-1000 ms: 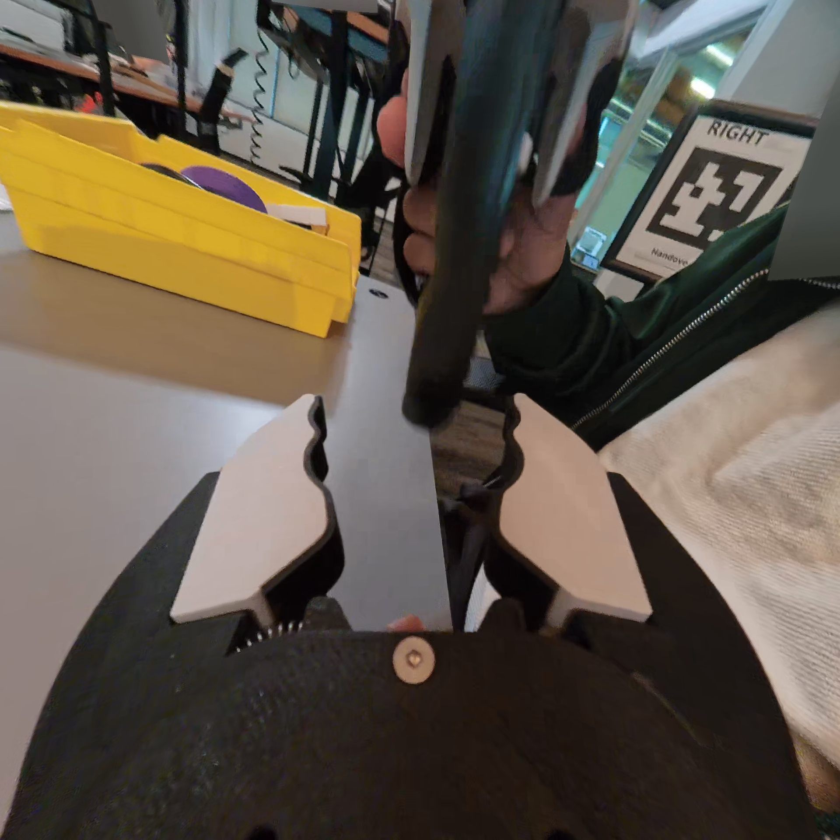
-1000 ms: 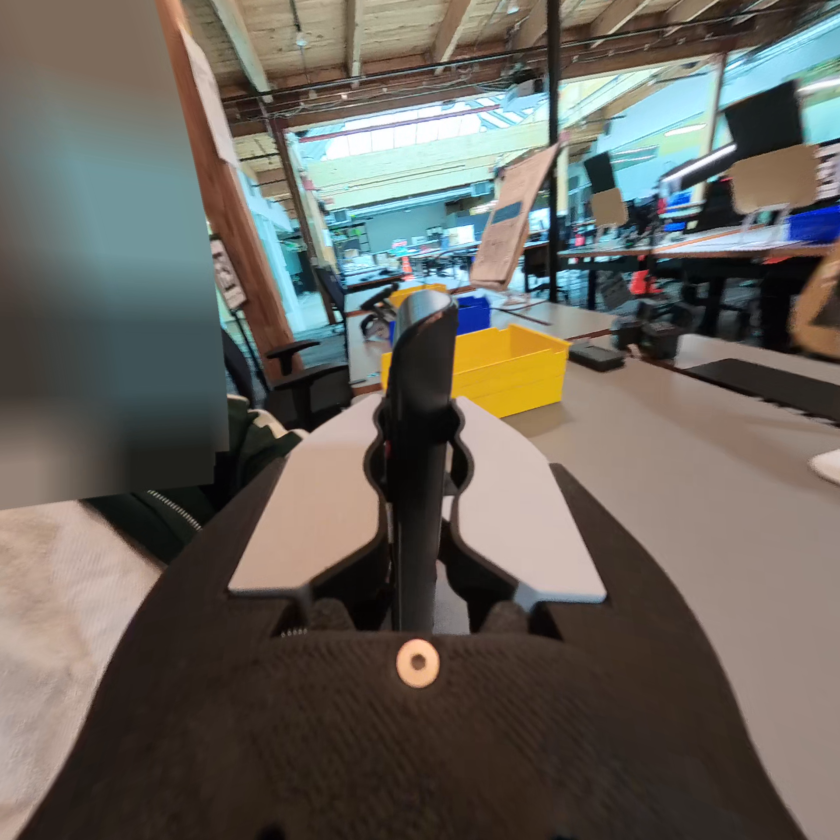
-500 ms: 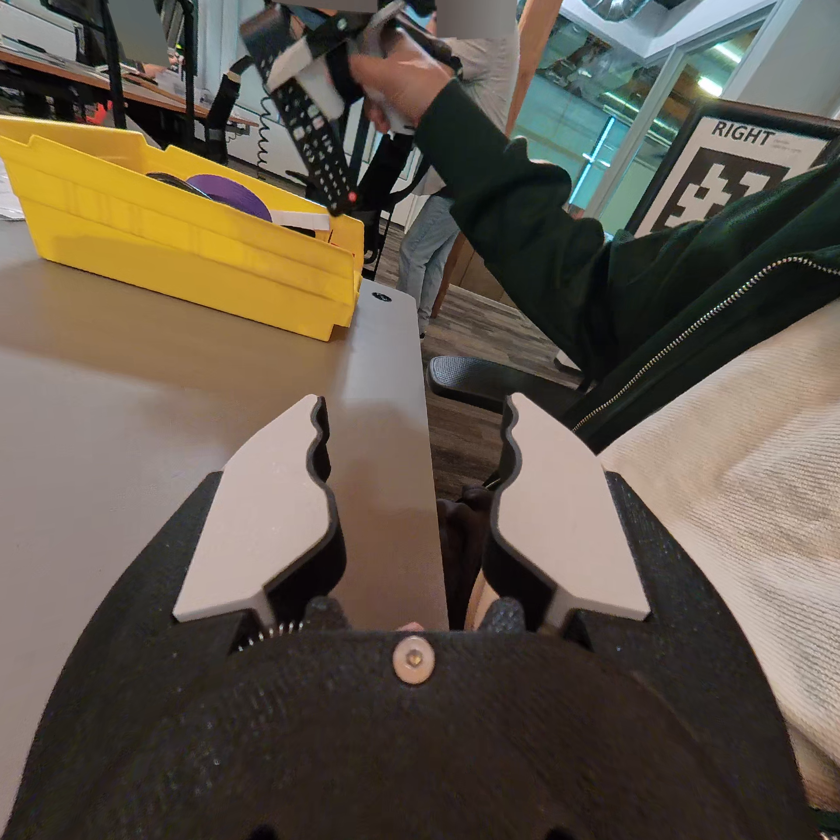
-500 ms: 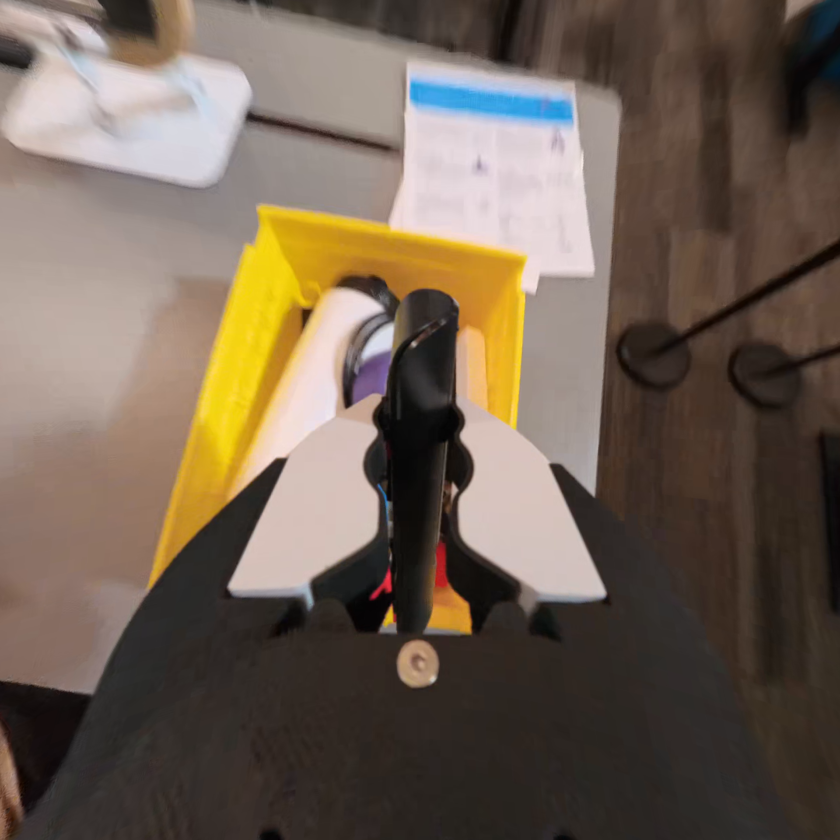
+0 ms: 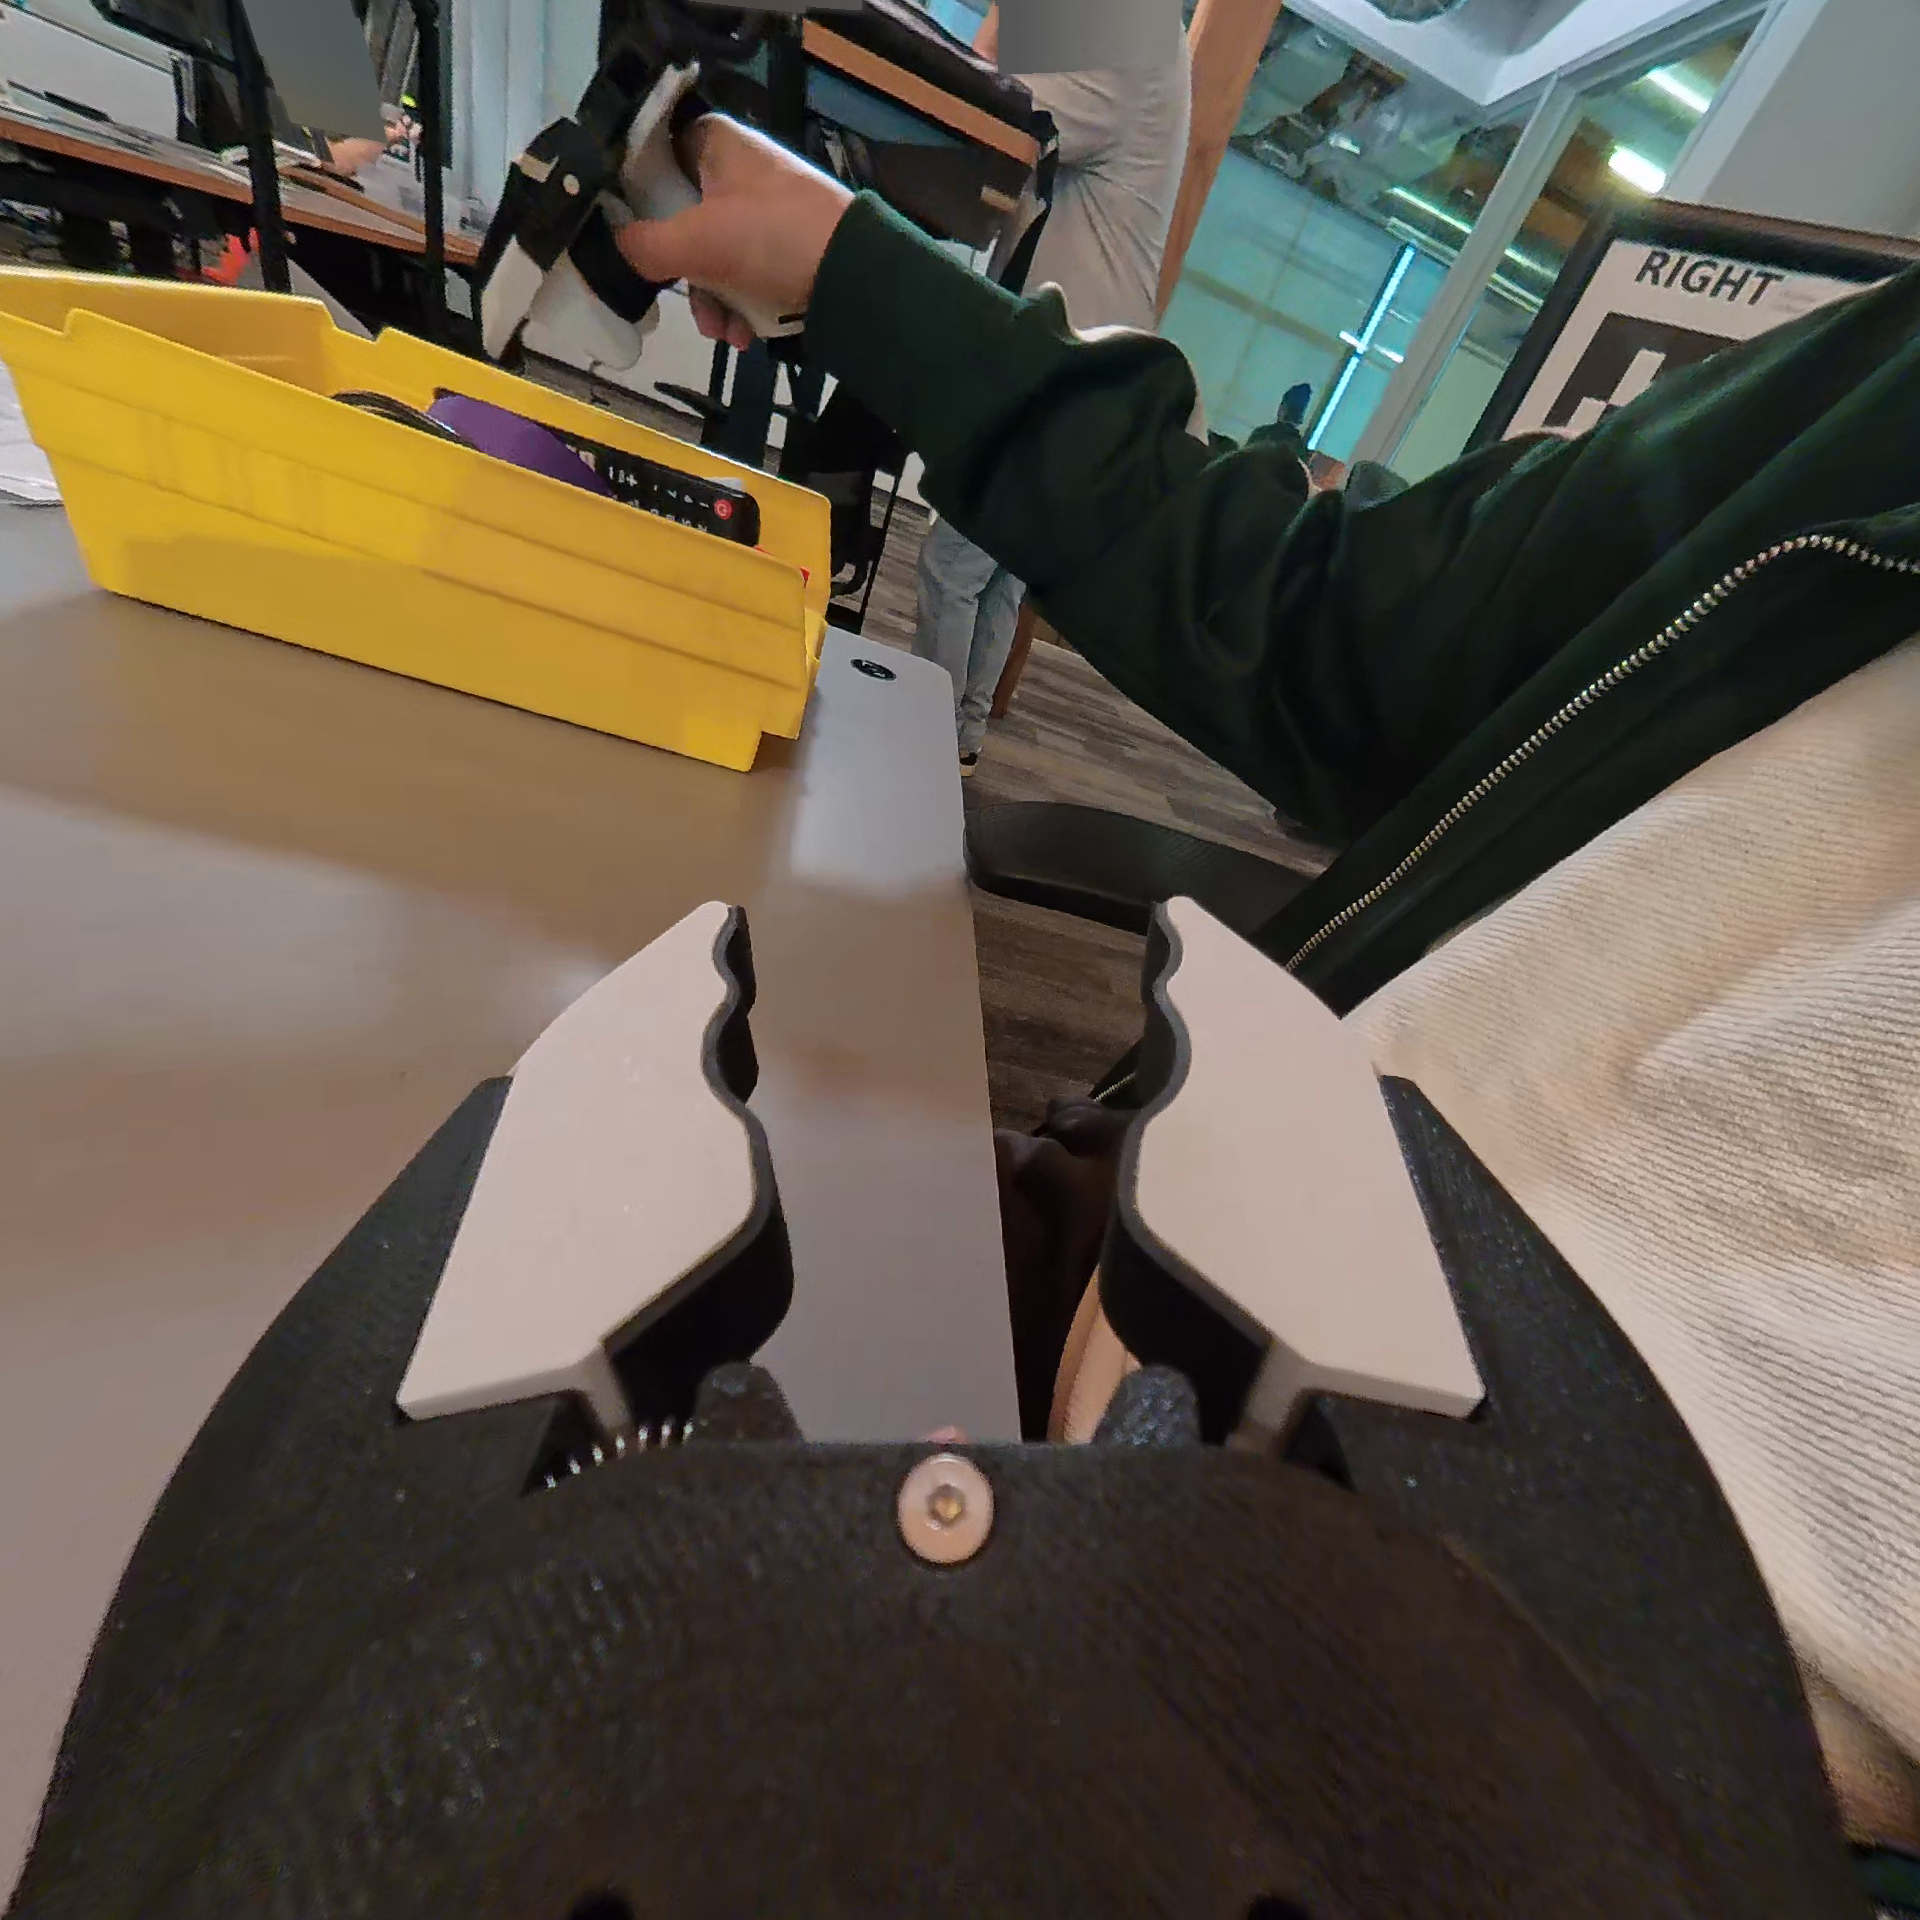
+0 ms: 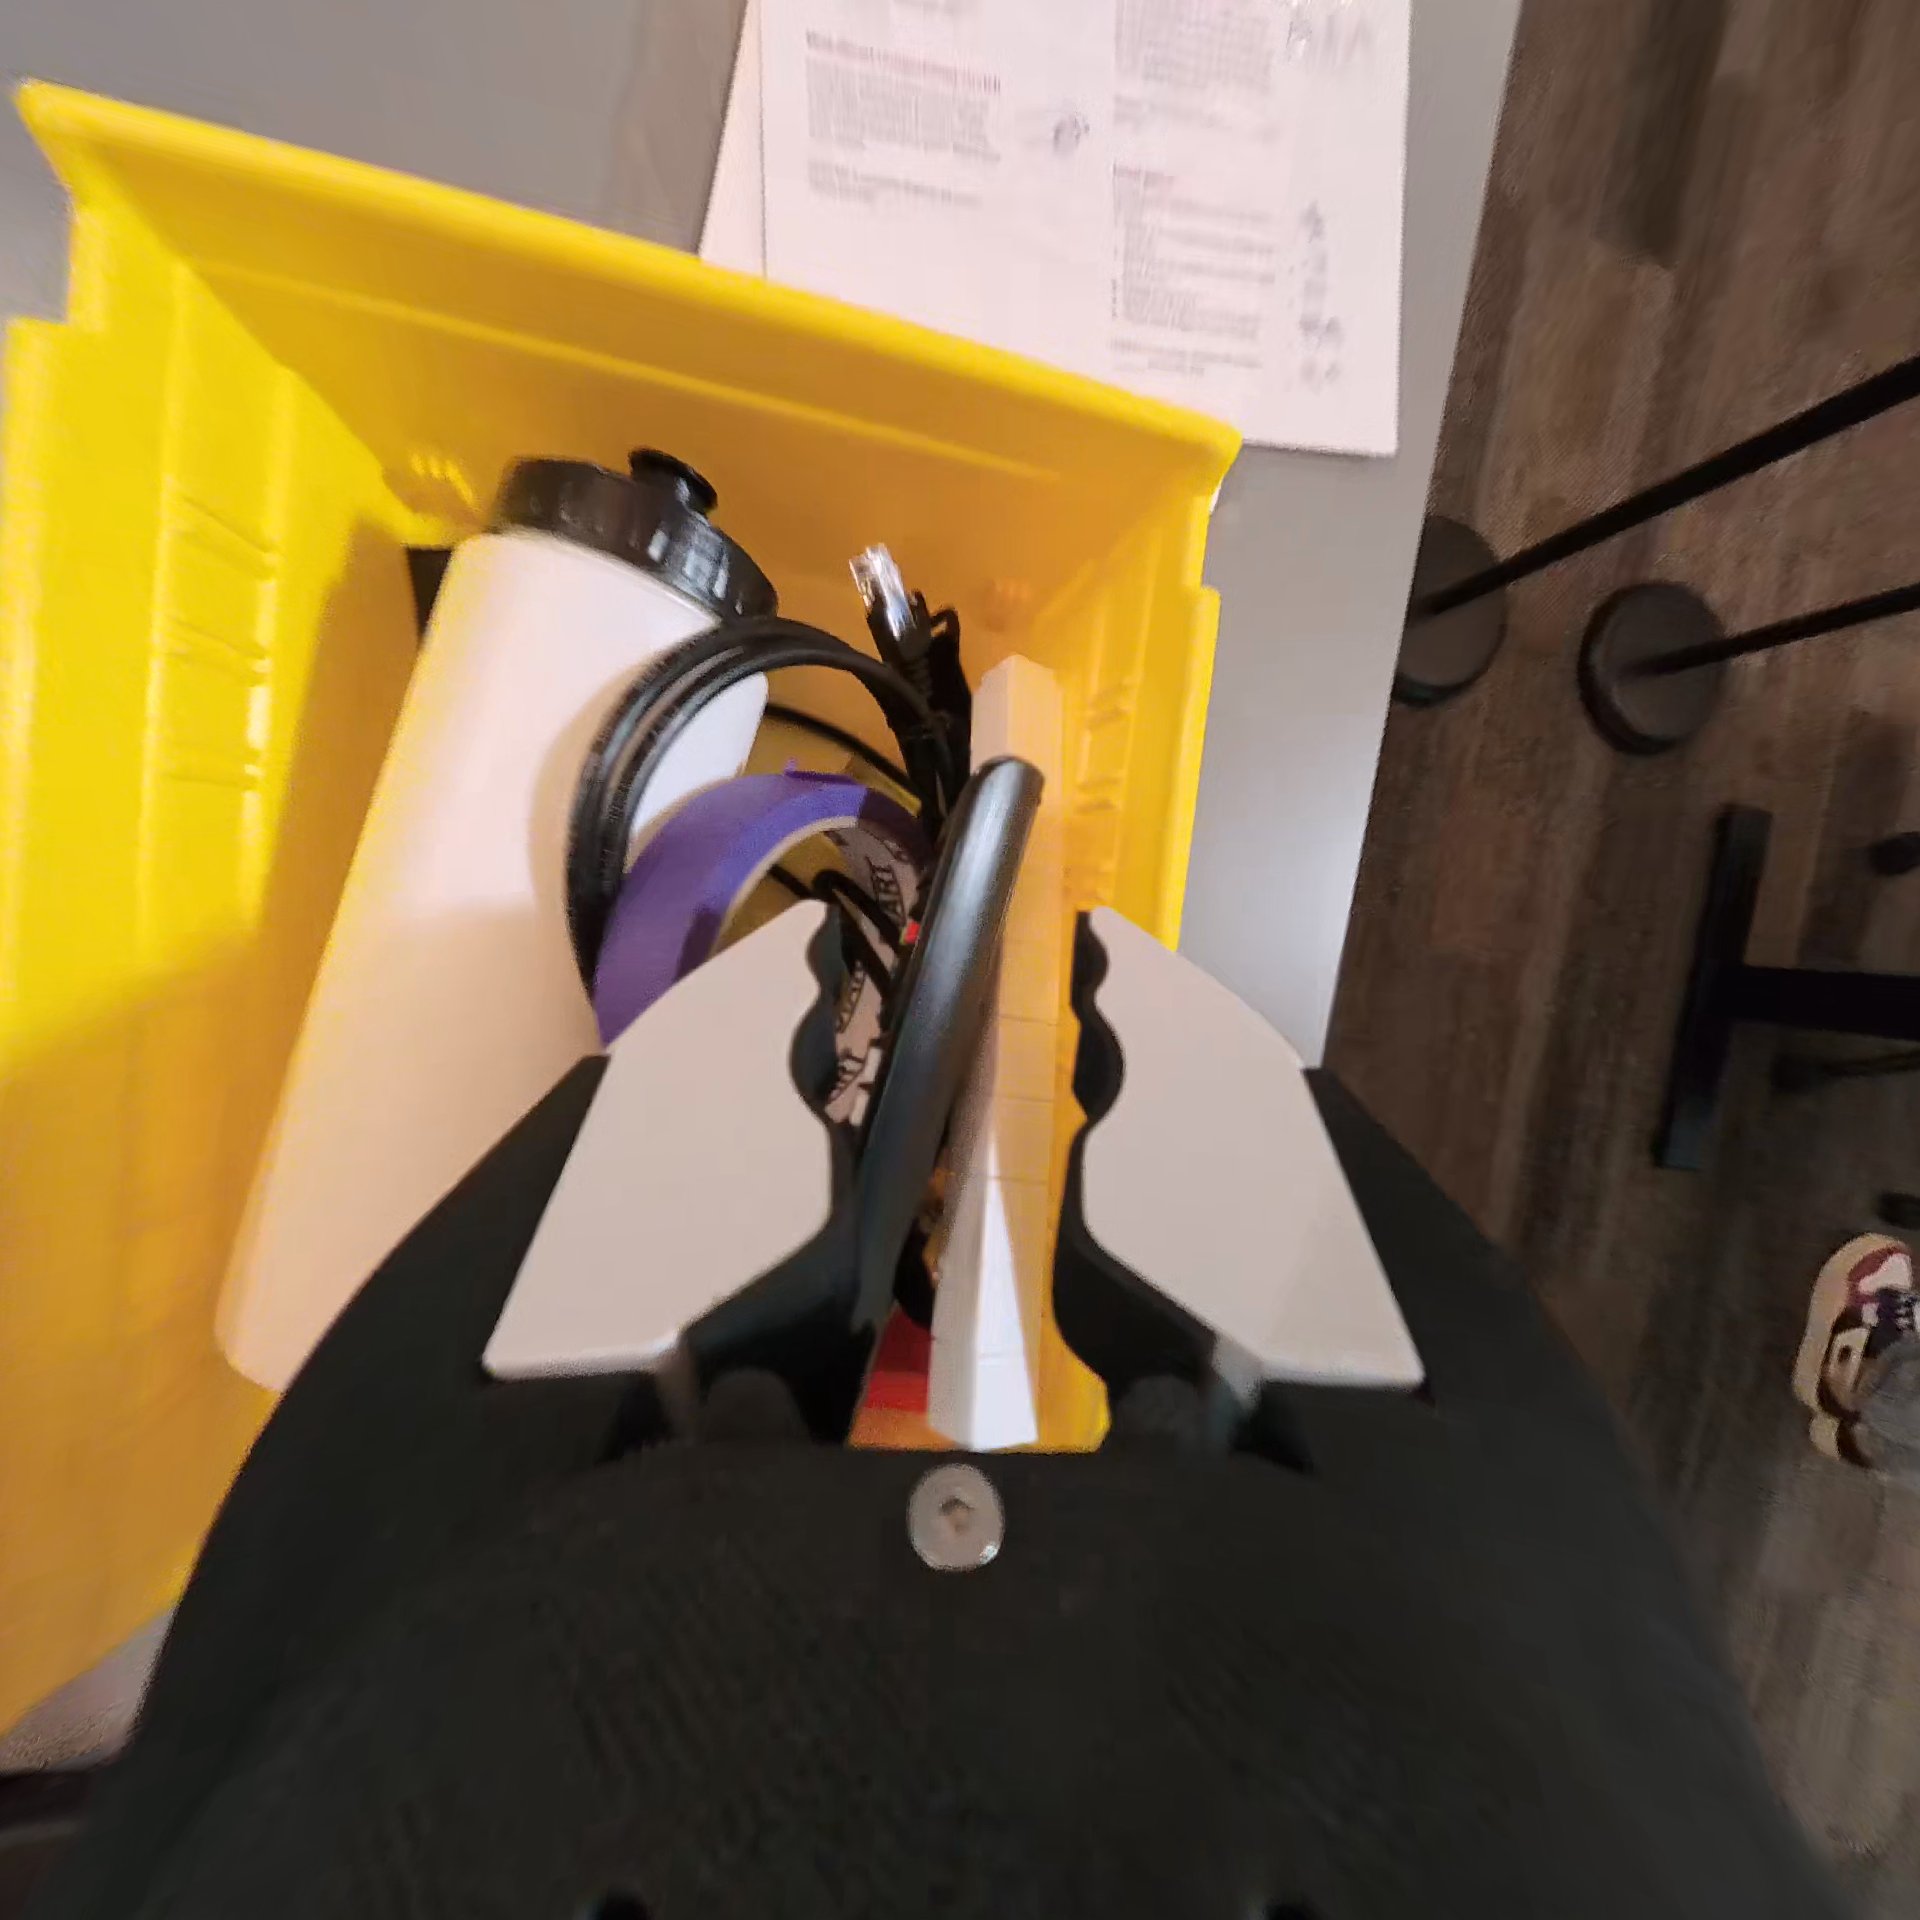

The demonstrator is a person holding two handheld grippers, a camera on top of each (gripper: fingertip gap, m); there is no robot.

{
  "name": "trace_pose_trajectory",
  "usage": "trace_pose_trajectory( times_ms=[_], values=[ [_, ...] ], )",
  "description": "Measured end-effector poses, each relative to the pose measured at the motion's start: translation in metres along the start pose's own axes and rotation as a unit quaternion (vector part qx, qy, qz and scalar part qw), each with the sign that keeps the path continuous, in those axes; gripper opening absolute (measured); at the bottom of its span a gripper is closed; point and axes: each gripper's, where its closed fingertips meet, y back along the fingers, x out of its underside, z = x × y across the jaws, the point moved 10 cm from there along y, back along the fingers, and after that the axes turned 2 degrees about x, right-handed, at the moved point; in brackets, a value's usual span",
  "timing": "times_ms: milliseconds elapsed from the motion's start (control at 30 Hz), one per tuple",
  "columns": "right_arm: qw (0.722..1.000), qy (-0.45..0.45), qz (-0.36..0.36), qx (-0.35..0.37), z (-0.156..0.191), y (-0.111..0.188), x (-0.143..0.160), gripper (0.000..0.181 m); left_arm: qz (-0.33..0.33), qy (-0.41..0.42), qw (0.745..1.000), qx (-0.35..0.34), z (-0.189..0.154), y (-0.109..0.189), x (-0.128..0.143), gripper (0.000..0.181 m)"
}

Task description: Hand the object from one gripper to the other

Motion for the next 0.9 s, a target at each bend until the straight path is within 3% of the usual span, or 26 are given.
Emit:
trace_pose_trajectory(
  times_ms=[100,200,367,433,467,533,700,900],
  values=[
    [0.996,0.029,-0.080,0.007,0.022,0.031,-0.005,0.048,-0.006,0.006,1.000,0.001,0.002,0.001,0.000,0.072],
    [0.978,0.078,-0.189,-0.045,0.070,0.075,-0.008,0.050,-0.006,0.011,1.000,0.002,0.003,0.000,0.001,0.073],
    [0.893,0.142,-0.360,-0.231,0.184,0.119,0.016,0.058,0.002,-0.005,1.000,-0.017,0.004,-0.001,0.002,0.077],
    [0.859,0.125,-0.419,-0.267,0.230,0.113,0.034,0.082,0.005,-0.025,0.999,-0.031,0.002,0.000,0.000,0.076],
    [0.837,0.116,-0.454,-0.282,0.252,0.107,0.044,0.091,0.007,-0.037,0.999,-0.028,0.000,0.001,-0.001,0.067],
    [0.812,0.111,-0.491,-0.295,0.287,0.091,0.065,0.088,0.017,-0.053,0.998,-0.022,-0.004,0.003,-0.002,0.050],
    [0.823,0.144,-0.448,-0.317,0.322,0.053,0.089,0.077,0.043,-0.087,0.995,-0.032,-0.008,0.003,0.000,0.046],
    [0.811,0.131,-0.428,-0.376,0.328,0.041,0.089,0.065,0.057,-0.047,0.997,-0.031,-0.009,0.009,-0.008,0.013]
  ],
)
